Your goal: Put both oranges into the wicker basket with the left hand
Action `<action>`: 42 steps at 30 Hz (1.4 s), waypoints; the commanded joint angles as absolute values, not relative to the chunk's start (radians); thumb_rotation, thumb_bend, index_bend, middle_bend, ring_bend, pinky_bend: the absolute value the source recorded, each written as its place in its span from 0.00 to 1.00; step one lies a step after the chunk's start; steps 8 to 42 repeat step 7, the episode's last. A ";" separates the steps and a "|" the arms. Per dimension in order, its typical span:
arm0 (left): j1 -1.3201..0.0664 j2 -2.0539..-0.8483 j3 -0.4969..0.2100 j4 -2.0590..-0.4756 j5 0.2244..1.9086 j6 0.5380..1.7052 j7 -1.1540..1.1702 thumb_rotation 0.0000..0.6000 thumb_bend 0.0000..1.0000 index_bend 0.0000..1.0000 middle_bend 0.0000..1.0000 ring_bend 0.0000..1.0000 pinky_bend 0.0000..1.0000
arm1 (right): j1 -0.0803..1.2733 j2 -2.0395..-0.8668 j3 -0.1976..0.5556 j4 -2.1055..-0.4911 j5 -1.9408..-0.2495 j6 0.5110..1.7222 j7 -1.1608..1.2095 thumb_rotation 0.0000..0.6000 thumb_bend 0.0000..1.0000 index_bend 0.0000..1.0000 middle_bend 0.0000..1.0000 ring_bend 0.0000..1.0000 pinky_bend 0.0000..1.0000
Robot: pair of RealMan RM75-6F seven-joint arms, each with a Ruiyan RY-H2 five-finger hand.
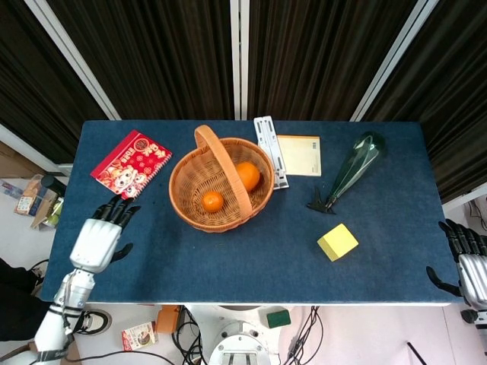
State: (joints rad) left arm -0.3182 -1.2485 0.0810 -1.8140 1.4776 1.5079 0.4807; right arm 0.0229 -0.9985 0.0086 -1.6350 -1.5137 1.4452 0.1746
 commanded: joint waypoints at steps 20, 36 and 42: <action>-0.104 -1.255 0.167 -1.695 1.597 1.725 0.381 1.00 0.16 0.19 0.14 0.06 0.25 | 0.012 -1.023 0.015 -1.617 -1.530 1.485 0.157 1.00 0.32 0.00 0.00 0.00 0.00; -0.104 -1.255 0.167 -1.695 1.597 1.725 0.381 1.00 0.16 0.19 0.14 0.06 0.25 | 0.012 -1.023 0.015 -1.617 -1.530 1.485 0.157 1.00 0.32 0.00 0.00 0.00 0.00; -0.104 -1.255 0.167 -1.695 1.597 1.725 0.381 1.00 0.16 0.19 0.14 0.06 0.25 | 0.012 -1.023 0.015 -1.617 -1.530 1.485 0.157 1.00 0.32 0.00 0.00 0.00 0.00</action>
